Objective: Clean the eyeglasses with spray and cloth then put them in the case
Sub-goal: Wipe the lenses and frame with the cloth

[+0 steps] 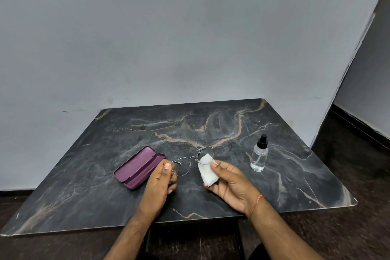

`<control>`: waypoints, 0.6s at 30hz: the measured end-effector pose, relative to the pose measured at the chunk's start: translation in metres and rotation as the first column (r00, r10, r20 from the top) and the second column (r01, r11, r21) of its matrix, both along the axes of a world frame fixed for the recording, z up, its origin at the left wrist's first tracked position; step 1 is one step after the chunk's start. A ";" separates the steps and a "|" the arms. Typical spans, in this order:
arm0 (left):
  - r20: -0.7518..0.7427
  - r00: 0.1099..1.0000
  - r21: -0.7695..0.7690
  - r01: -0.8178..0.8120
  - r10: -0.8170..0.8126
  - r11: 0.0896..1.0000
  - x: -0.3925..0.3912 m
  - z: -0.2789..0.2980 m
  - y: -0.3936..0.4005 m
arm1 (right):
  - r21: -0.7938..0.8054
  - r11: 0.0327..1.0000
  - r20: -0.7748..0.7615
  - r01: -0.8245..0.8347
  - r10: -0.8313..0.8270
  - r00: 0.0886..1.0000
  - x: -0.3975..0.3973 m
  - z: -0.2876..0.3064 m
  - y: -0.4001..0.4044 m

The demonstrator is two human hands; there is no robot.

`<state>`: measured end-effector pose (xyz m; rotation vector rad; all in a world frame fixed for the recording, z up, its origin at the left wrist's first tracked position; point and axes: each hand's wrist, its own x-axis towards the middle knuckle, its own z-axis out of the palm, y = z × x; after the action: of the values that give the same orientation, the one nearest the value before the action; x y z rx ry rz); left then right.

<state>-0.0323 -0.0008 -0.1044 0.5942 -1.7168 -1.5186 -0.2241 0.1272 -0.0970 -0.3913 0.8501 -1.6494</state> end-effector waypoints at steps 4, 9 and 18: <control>-0.009 1.000 0.002 0.012 -0.012 1.000 0.000 -0.003 -0.003 | 0.050 0.999 -0.108 -0.016 0.021 0.994 0.006 0.004 -0.002; 0.010 0.998 -0.004 0.064 -0.064 0.998 -0.001 -0.005 -0.004 | 0.094 0.995 -0.186 -0.043 0.060 0.981 0.022 0.006 -0.009; 0.064 0.991 0.017 0.116 -0.117 0.993 -0.001 -0.004 -0.002 | 0.004 0.999 -0.025 -0.045 0.045 0.999 0.040 -0.002 -0.016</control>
<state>-0.0335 -0.0027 -0.1085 0.5647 -1.8197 -1.6087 -0.1837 0.1108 -0.0985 -0.4263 0.8564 -1.6042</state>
